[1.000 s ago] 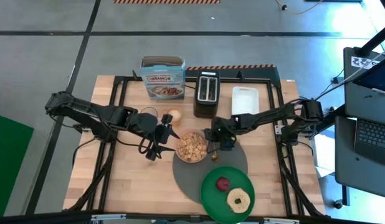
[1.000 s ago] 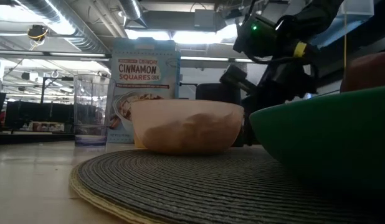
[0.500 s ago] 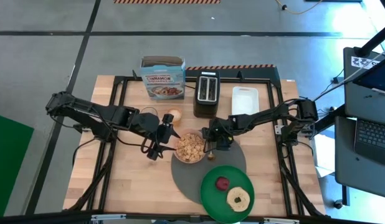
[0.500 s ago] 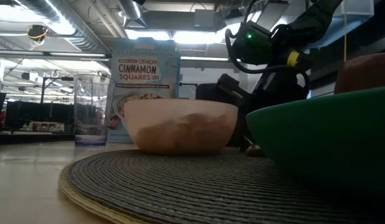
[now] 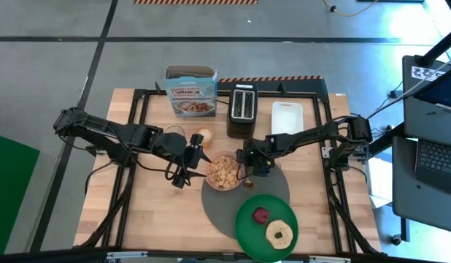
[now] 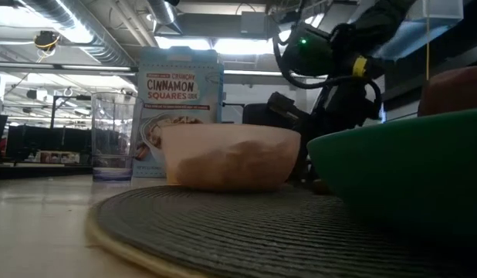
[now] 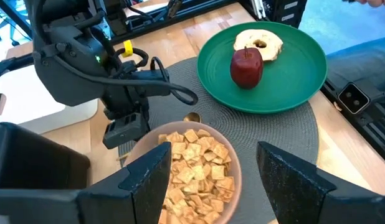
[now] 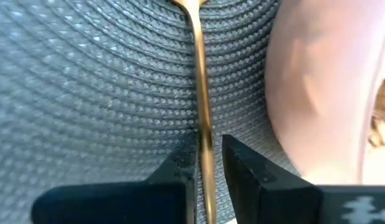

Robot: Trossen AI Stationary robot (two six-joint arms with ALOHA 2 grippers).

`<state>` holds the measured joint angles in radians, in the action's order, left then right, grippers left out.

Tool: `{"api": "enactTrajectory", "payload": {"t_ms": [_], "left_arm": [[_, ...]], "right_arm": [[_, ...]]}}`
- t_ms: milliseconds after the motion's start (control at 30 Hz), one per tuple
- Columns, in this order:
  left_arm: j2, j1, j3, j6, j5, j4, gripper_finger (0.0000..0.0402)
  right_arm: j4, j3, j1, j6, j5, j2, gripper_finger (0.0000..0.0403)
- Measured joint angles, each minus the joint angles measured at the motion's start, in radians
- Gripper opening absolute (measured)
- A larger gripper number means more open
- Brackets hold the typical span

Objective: Arrange a breakfast setting
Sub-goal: Put the gold spoon on the gray table mat, then adjust the green plate on the gray table mat

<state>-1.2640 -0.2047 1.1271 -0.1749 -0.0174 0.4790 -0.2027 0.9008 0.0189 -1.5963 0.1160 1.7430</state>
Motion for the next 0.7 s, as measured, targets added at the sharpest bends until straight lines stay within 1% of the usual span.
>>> {"api": "enactTrajectory", "payload": {"t_ms": [167, 267, 400, 500, 567, 667, 700], "left_arm": [[0.000, 0.000, 0.000, 0.000, 0.000, 0.002, 0.0231], [0.000, 0.000, 0.000, -0.001, 0.000, 0.002, 0.0231], [0.000, 0.000, 0.000, -0.003, 0.000, 0.002, 0.0231], [0.000, 0.000, 0.000, -0.002, 0.000, 0.003, 0.0231], [0.000, 0.000, 0.000, -0.002, 0.000, 0.005, 0.0231], [0.000, 0.000, 0.000, -0.002, 0.000, 0.005, 0.0231], [0.000, 0.000, 0.000, -0.002, 0.000, 0.005, 0.0231]], "right_arm": [[-0.272, 0.112, 0.000, 0.061, -0.008, -0.006, 0.0051], [-0.407, 0.167, -0.007, 0.107, -0.007, -0.023, 0.0050], [-0.454, 0.201, -0.041, 0.151, -0.012, -0.063, 0.0050], [-0.479, 0.217, -0.084, 0.238, -0.034, -0.099, 0.0050], [-0.509, 0.219, -0.114, 0.402, -0.040, -0.127, 0.0050], [-0.537, 0.222, -0.144, 0.759, -0.039, -0.155, 0.0050], [-0.561, 0.222, -0.149, 0.855, -0.029, -0.160, 0.0050]]}}
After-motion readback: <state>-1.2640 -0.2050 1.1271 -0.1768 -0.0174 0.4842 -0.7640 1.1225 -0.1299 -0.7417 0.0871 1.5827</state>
